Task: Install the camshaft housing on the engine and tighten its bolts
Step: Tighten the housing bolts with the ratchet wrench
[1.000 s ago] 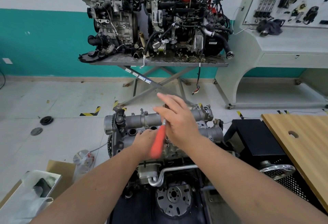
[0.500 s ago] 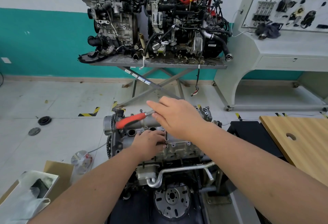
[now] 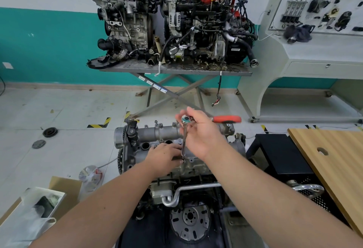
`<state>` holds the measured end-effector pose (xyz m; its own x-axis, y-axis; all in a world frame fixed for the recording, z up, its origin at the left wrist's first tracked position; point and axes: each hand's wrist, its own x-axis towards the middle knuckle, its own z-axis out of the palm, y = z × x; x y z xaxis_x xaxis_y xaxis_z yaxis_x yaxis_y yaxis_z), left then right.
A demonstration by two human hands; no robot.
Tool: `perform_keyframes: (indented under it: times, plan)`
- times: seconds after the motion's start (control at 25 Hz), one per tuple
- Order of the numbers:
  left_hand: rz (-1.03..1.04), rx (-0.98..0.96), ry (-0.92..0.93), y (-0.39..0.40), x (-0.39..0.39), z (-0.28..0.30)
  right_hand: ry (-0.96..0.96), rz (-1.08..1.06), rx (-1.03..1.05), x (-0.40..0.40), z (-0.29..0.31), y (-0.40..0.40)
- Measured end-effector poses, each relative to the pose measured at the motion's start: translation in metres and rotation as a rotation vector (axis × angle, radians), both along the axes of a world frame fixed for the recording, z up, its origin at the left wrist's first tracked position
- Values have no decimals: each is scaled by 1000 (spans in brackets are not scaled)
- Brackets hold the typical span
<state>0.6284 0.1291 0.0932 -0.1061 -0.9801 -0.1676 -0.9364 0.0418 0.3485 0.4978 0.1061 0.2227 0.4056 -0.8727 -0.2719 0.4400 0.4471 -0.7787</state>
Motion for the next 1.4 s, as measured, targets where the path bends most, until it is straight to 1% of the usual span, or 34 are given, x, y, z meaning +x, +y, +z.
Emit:
perform_keyframes:
  times: [0.04,0.08,0.12,0.16,0.2,0.28,0.32,0.36,0.4,0.48,0.6,0.68,0.8,0.88,1.04,1.08,1.16,1.24,1.28,1.32,1.36,1.4]
  plan:
    - [0,-1,1,1,0,0,17,-45,-60,2,-4,2]
    - [1,1,5,2,0,1,107,-64,-183,2,-10,3]
    - [-7,-3,1,2,1,0,246,-55,-355,1,-16,6]
    - [-14,-14,2,3,1,1,391,-53,-562,-1,-21,8]
    - [-16,-24,1,3,1,2,524,-96,-803,-4,-26,9]
    - [18,-42,-15,3,0,3,766,-244,-1368,-8,-34,2]
    - [54,-32,-11,3,0,2,861,-297,-1599,-9,-36,-3]
    - [88,-23,31,2,1,-2,946,-318,-1732,-9,-37,-8]
    - [95,-36,108,2,2,-4,1022,-302,-1786,-9,-36,-12]
    - [66,-72,218,4,2,-7,1137,-213,-1813,-10,-30,-14]
    - [-20,-154,103,5,-1,0,1174,-58,-1837,-18,-21,-11]
    - [-25,-170,85,6,-3,4,1173,52,-1834,-23,-15,-10]
    - [-61,-196,116,5,-3,4,1200,164,-1818,-30,-10,-11]
    - [-86,-194,168,5,-2,5,1212,208,-1788,-31,-8,-11]
    - [-32,-140,49,4,-3,6,1212,228,-1764,-26,-5,-10]
    - [-11,-98,10,3,-3,6,1234,220,-1763,-23,-3,-10]
    - [9,-19,-31,2,-3,6,1371,211,-1729,-15,4,-8]
    - [10,11,-26,2,-2,5,1499,241,-1602,-5,13,-9]
    - [6,7,-19,2,-2,4,1514,270,-1487,-1,18,-10]
    - [0,0,-14,2,-1,4,1489,297,-1350,1,24,-12]
    - [-3,-5,-9,2,-1,3,1415,331,-1186,2,28,-13]
    - [-4,-2,-4,2,0,3,1276,368,-989,1,31,-14]
